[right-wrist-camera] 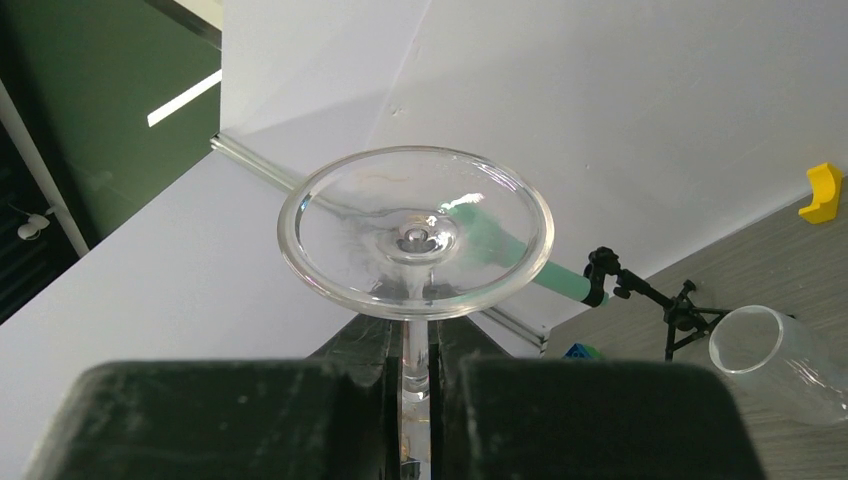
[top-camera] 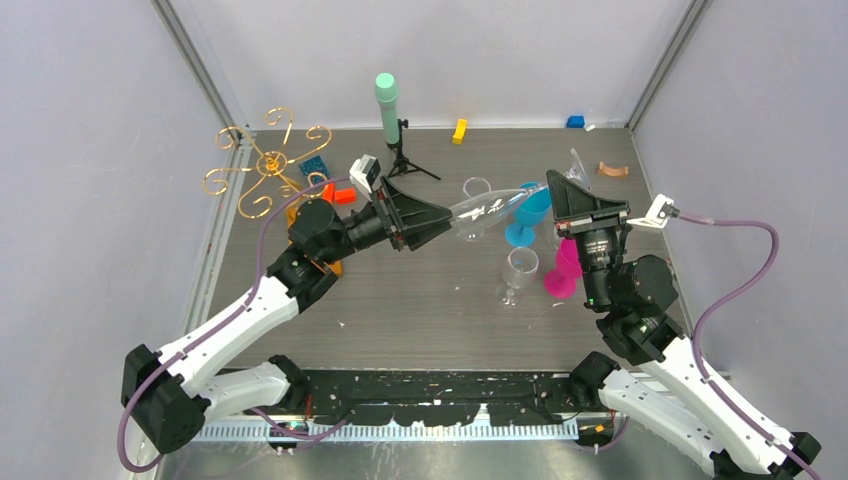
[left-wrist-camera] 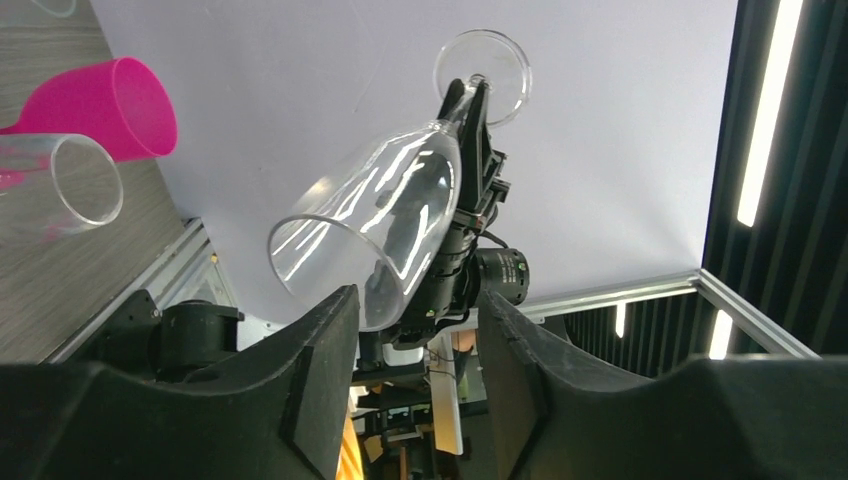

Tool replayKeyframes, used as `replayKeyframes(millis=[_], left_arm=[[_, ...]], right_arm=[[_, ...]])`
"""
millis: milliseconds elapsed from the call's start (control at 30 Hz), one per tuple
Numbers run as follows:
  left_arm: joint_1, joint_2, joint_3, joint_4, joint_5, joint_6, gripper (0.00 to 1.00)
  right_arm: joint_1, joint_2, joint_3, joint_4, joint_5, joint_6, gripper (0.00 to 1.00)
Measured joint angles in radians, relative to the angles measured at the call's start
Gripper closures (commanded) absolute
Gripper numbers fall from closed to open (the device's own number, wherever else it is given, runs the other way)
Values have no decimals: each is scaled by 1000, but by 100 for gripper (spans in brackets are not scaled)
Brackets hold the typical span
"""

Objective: Take the wine glass off the wine glass rack

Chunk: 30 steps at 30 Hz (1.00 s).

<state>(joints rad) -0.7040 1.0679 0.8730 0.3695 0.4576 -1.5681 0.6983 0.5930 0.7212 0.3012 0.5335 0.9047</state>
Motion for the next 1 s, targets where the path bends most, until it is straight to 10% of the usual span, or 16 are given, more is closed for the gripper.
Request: replayKeyframes(millis=[800,1000], left_arm=[[-56,92,-61,338,-73,-167,100],[-60,58,-62,291,-90,-97,100]], right_arm=[[0,13,-12,-56,12,188,100],[0,13,-6,-90,-5,189,55]])
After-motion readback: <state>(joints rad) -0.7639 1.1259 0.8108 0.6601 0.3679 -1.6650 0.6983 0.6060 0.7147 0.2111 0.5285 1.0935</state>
